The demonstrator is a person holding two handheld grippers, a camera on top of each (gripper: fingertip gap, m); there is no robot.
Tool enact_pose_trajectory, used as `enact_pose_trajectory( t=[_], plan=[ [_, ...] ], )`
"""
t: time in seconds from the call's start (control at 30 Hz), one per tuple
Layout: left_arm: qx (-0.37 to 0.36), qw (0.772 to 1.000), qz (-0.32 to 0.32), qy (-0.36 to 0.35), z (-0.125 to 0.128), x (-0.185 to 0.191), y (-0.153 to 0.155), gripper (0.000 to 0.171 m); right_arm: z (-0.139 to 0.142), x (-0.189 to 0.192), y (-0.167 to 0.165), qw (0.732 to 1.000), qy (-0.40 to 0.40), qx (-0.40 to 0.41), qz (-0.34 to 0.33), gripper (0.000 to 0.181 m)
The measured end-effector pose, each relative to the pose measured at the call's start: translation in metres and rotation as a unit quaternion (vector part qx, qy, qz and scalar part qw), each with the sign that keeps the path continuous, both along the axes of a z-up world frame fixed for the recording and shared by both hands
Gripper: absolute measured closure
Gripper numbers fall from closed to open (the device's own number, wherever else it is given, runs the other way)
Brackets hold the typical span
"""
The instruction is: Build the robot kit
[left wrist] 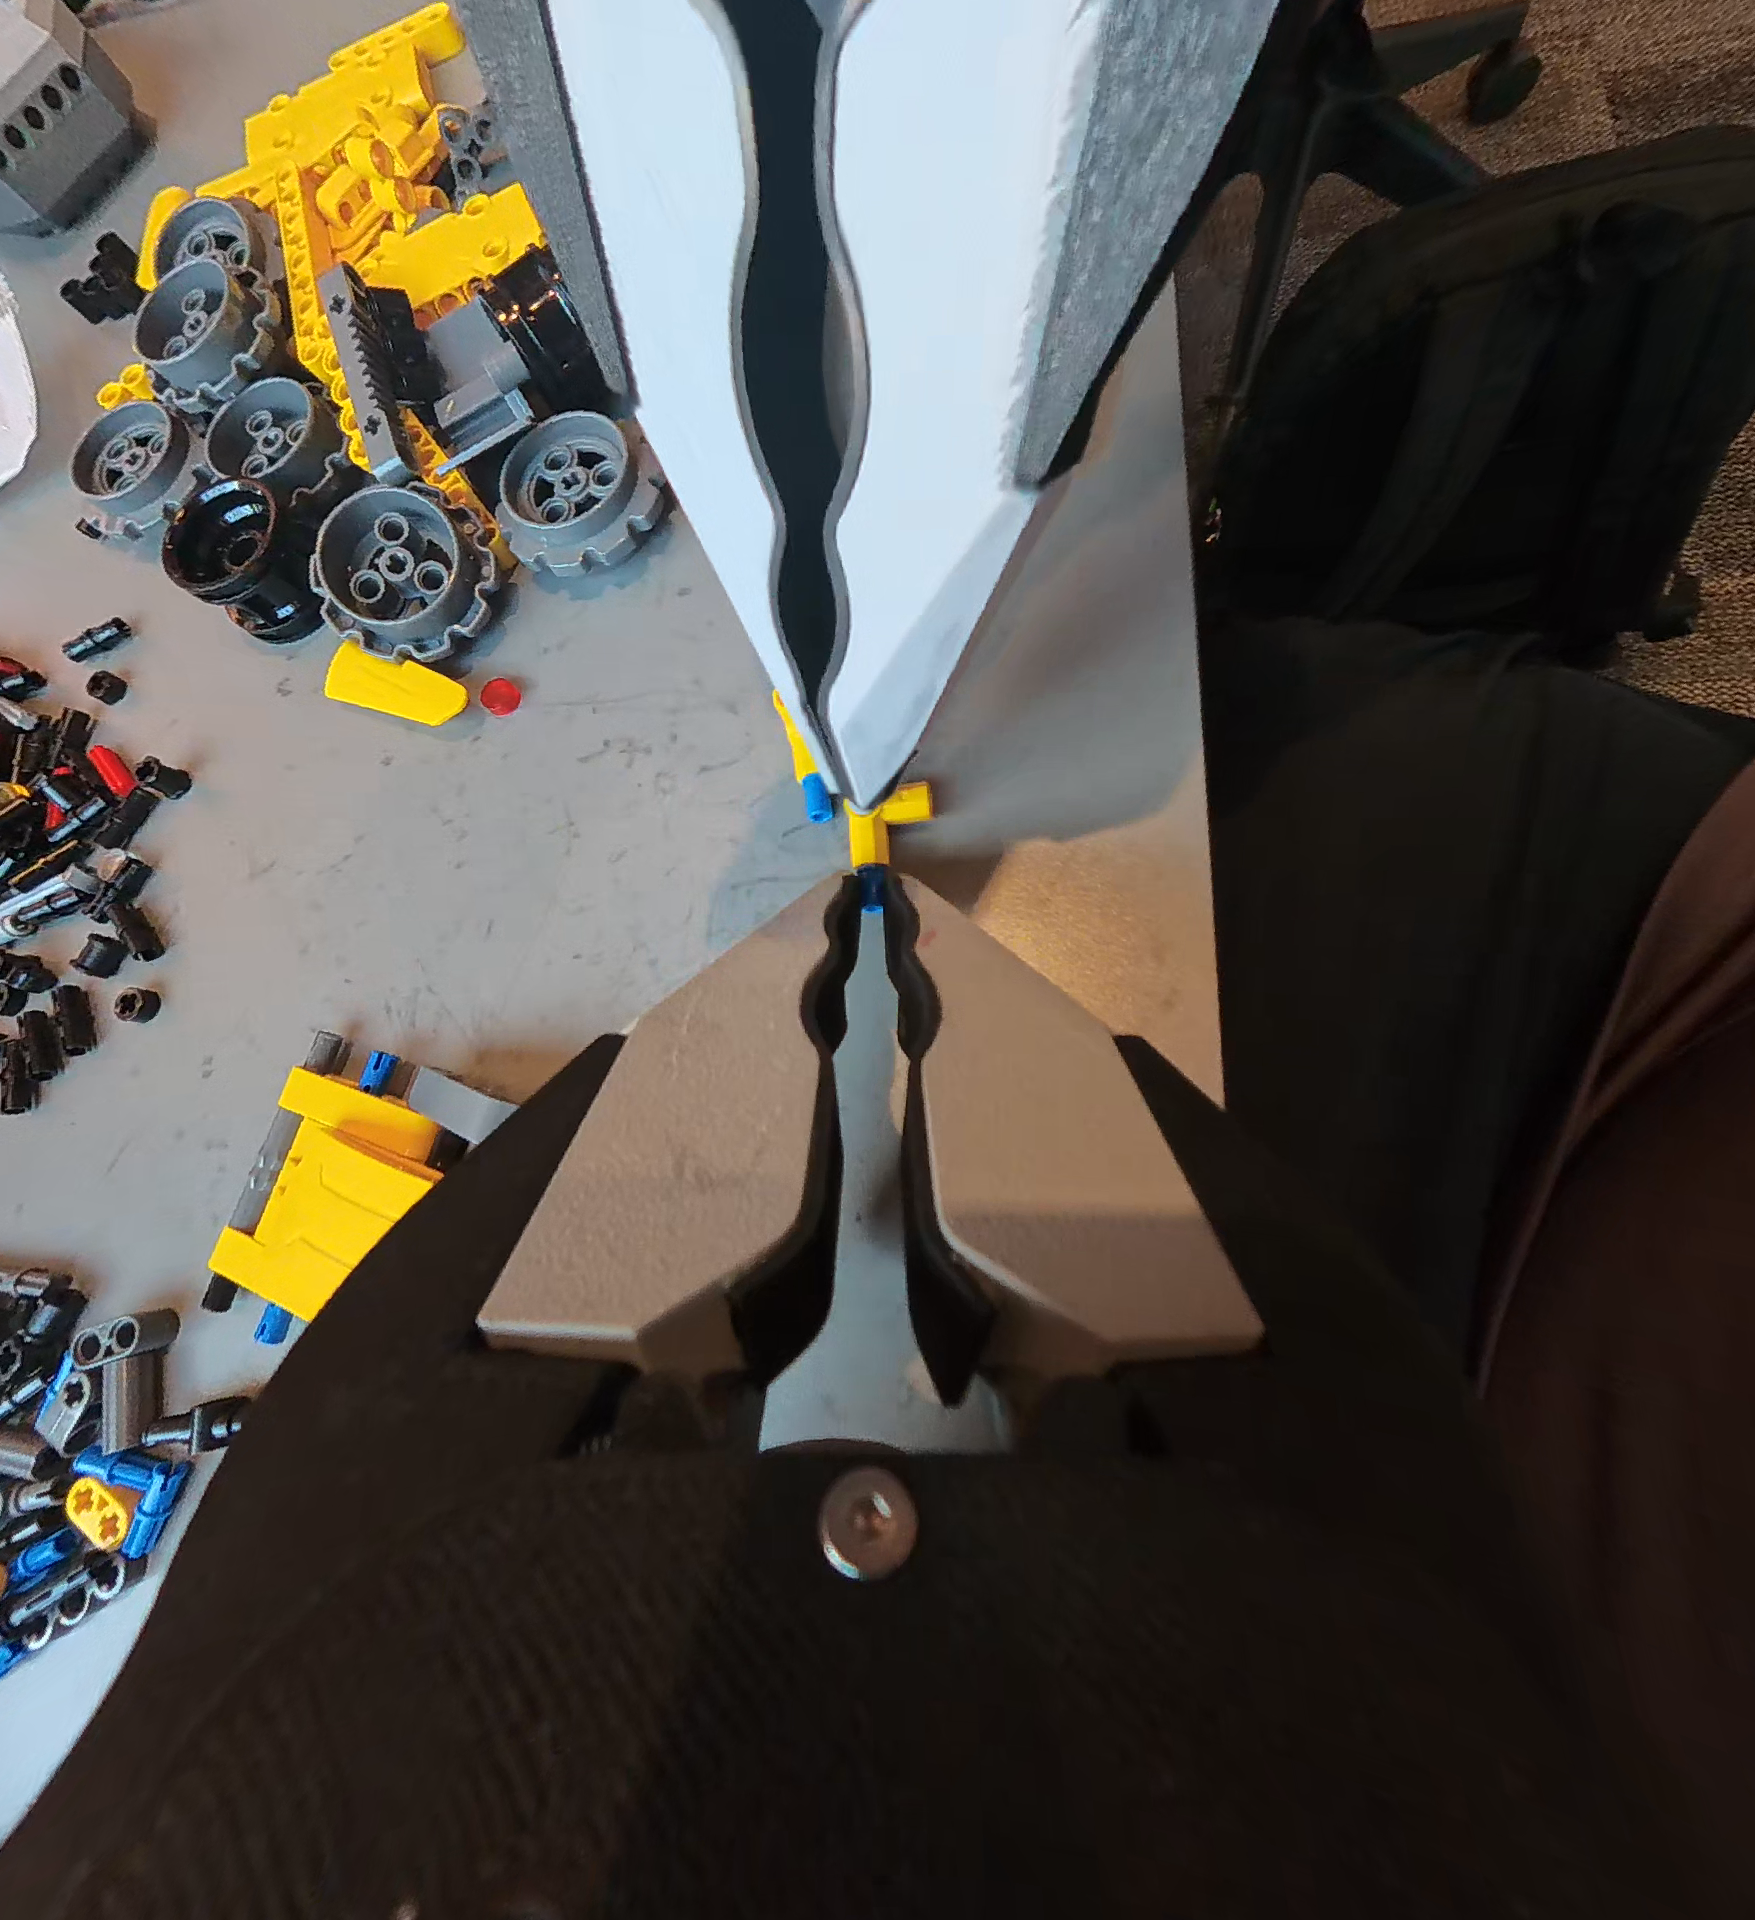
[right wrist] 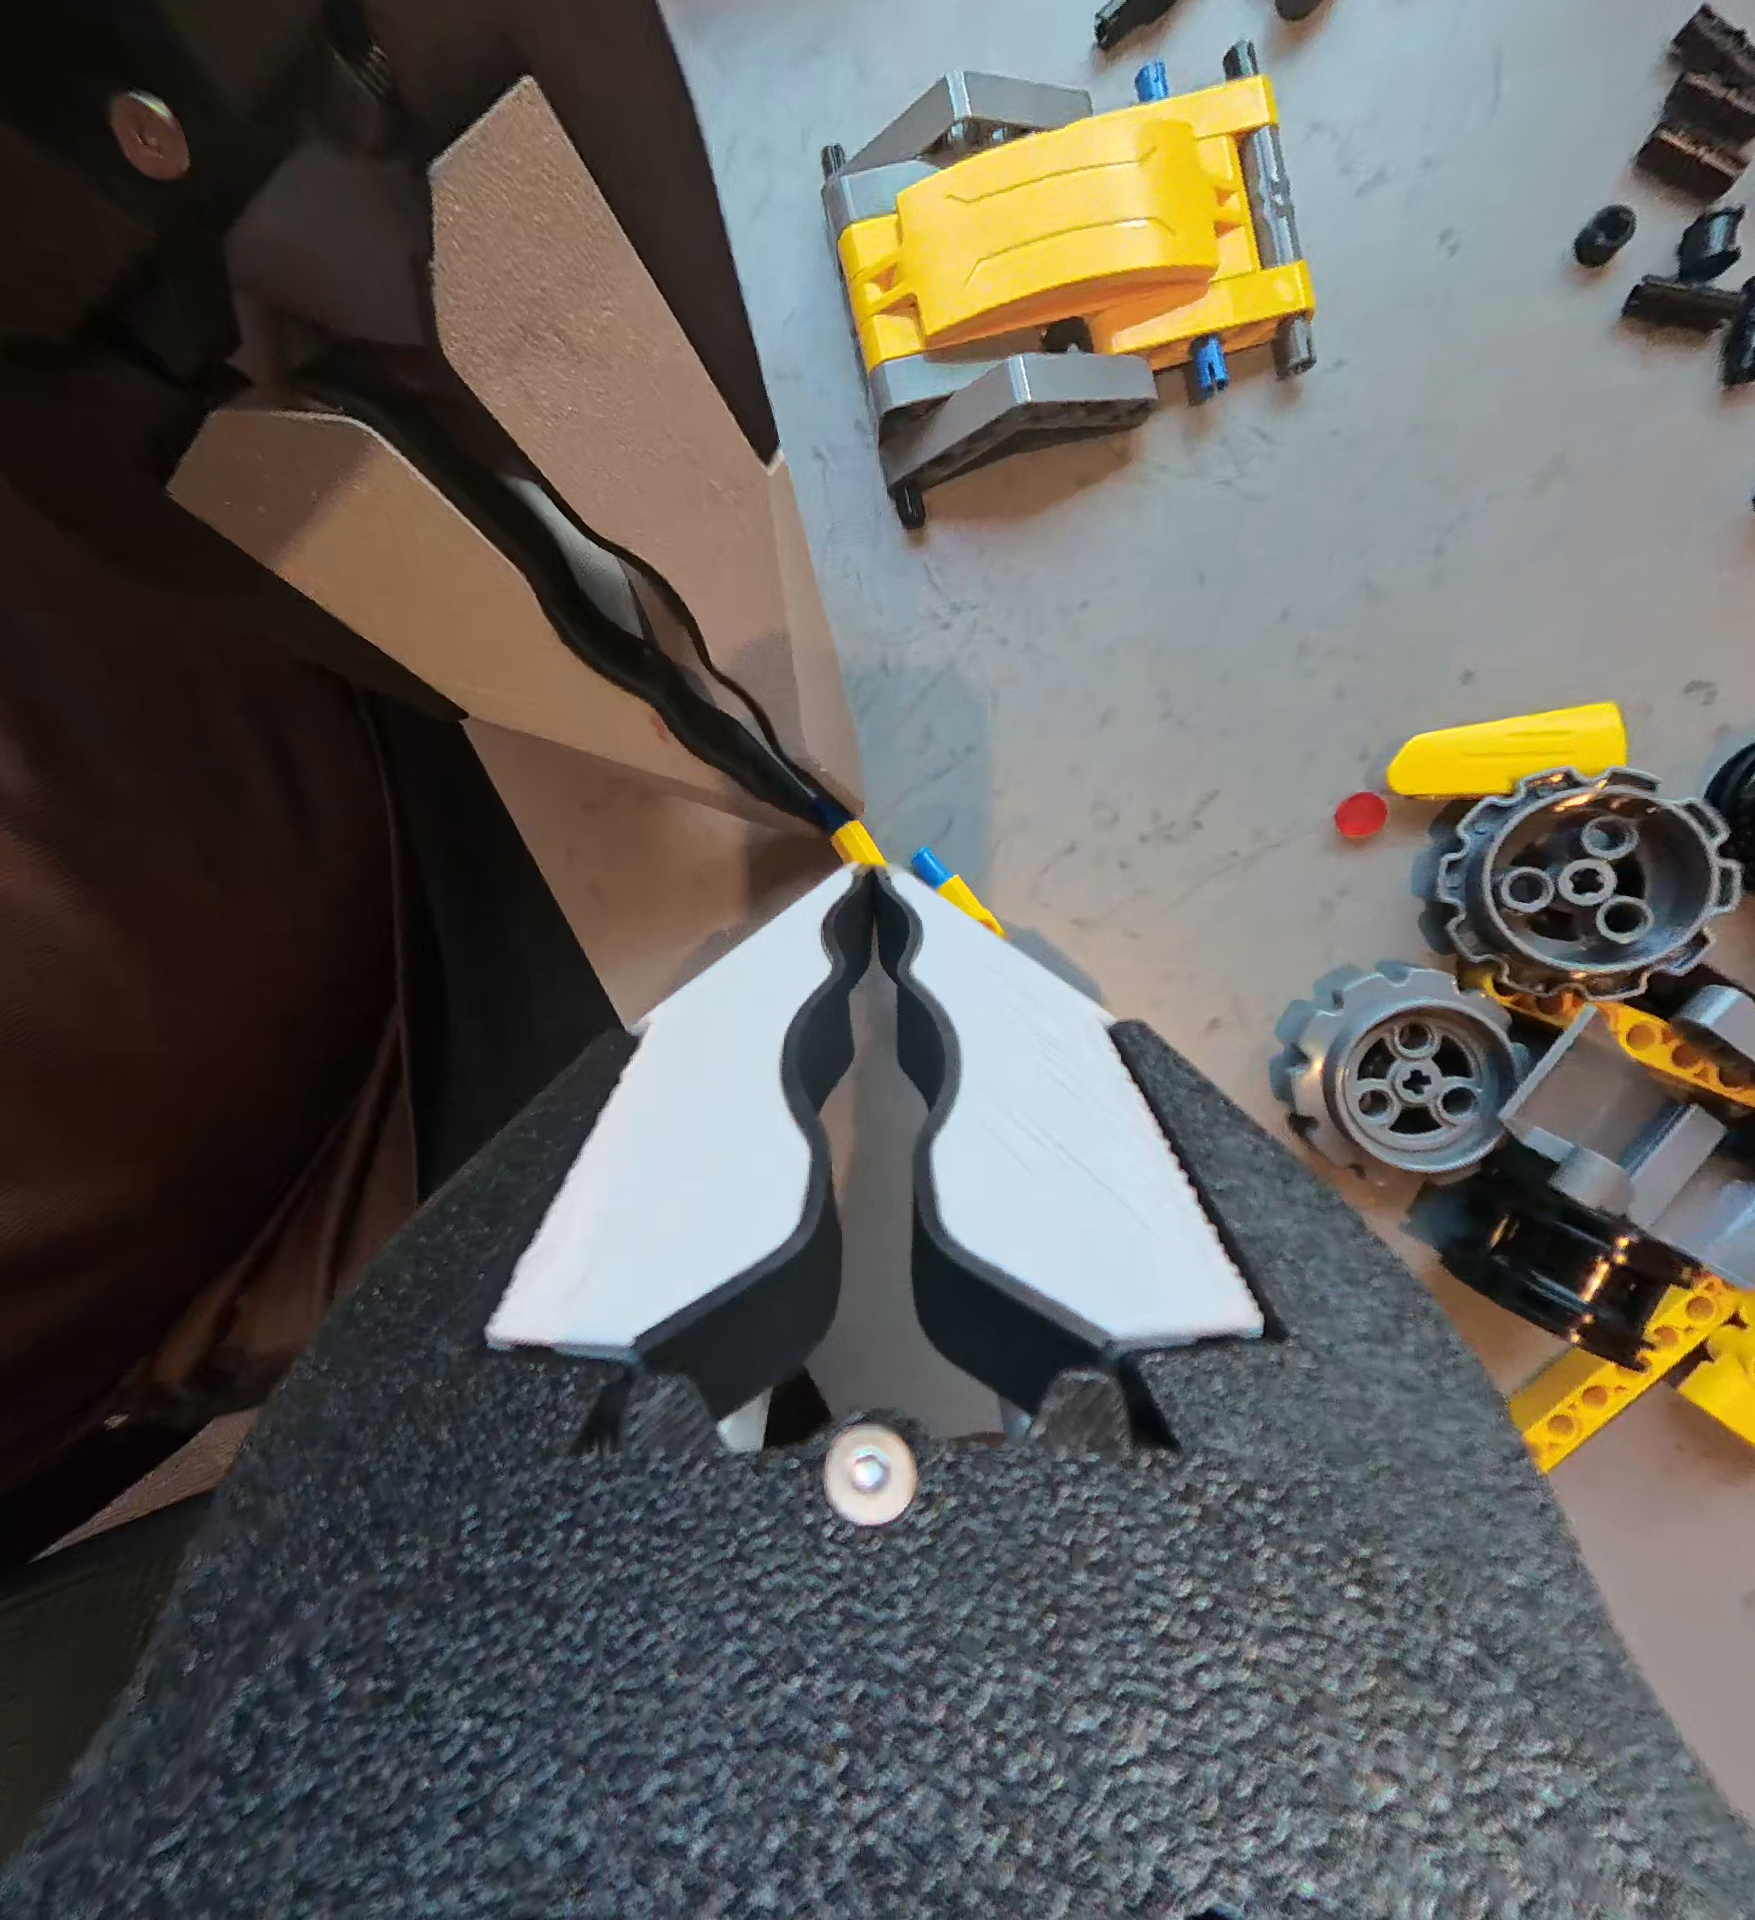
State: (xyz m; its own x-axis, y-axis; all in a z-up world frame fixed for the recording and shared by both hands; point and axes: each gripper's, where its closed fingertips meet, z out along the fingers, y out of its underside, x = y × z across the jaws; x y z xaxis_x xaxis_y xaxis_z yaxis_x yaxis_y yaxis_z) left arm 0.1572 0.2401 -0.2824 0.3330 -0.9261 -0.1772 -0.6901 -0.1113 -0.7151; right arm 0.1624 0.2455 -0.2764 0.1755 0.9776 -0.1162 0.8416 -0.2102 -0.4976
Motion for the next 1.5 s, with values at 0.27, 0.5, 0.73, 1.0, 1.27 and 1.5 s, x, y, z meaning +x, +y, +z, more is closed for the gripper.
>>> enact_pose_trajectory(
  t=[0.27, 0.5, 0.73, 1.0, 1.27, 1.5],
  plan=[
    [0.000, 1.000, 0.004, 0.001, 0.000, -0.001, 0.001, 0.171, -0.001, -0.002, 0.001, 0.996, -0.004, -0.078, -0.038, 0.181],
    [0.008, 1.000, 0.007, 0.003, 0.000, -0.001, 0.002, 0.171, 0.013, 0.003, 0.019, 0.988, 0.066, 0.007, -0.137, 0.170],
    [0.021, 1.000, 0.018, 0.009, 0.000, -0.003, 0.003, 0.170, 0.034, 0.074, 0.066, 0.920, 0.046, 0.196, -0.338, 0.164],
    [0.026, 0.998, 0.058, 0.001, 0.004, -0.012, -0.003, 0.143, 0.027, 0.076, 0.054, 0.902, 0.094, 0.203, -0.368, 0.156],
    [0.036, 0.993, 0.109, -0.040, 0.018, -0.035, -0.029, 0.119, 0.029, 0.052, 0.043, 0.903, 0.145, 0.217, -0.340, 0.153],
    [0.002, 0.983, 0.110, -0.143, 0.034, -0.054, -0.077, 0.105, 0.026, 0.054, 0.050, 0.891, 0.178, 0.207, -0.362, 0.153]
  ],
)
